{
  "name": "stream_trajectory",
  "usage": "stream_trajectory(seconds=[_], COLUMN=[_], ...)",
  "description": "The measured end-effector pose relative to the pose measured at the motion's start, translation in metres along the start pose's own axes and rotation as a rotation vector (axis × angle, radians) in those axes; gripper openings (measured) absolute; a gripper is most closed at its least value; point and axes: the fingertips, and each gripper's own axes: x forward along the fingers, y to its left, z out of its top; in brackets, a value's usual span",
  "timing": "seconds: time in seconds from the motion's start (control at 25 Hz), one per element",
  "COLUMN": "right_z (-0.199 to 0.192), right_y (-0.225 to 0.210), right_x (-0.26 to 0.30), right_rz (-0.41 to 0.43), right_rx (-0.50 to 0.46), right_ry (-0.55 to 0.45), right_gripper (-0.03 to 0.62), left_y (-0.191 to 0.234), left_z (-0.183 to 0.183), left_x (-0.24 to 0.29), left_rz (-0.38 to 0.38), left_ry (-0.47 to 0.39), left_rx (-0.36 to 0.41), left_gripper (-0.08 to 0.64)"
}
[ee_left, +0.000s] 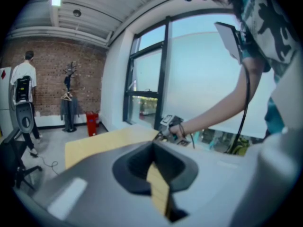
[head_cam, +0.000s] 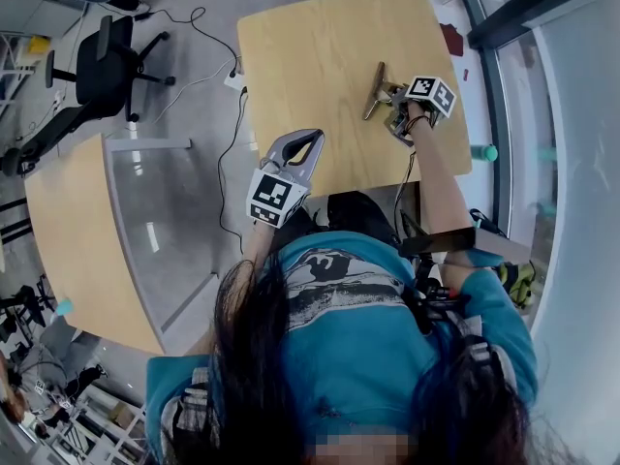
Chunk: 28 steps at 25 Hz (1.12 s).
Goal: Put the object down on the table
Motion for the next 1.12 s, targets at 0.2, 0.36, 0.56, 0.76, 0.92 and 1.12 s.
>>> stream_trajectory(seconds=[0.2,0.36,0.56,0.76,0.92,1.12], right_z=[0.002,-0.006,-0.017,-0.034,-0.077,-0.114], right_y=[-0.004,-0.007,0.005,0.036,0.074,0.103], right_x=[-0.012,-0.028,-0.055,-0.091,-0.123,-0.142], right_rz=[-0.029,-0.009,0.035,0.104,0.211,0.284], right_rx=[0.035,0.063,0.052,-0.033,-0.048,-0.029], right_ry=[-0.051,-0.068,-0.104,-0.167,-0.215,-0.249], right_gripper=[0.158,0.158,0.156,0.155,0.155,0.129], left_y=[0.001,-0.003,-0.005,-0.011,-0.02,-0.018], left_z=[0.002,0.001,0.002,0.001,-0.006,-0.009], left_x=[-0.005,-0.008,-0.015,-0.027,-0.055,-0.065], left_rz=[0.0,-0.006,-0.022,-0.053,-0.085,-0.114], left_ry=[-0.009,-0.018,-0.029,-0.042,-0.054,-0.057], left_rx=[0.006,0.016,0.022,0.035,0.051,0.062], left_gripper=[0.002,0.002,0.002,0.002,0.002,0.002])
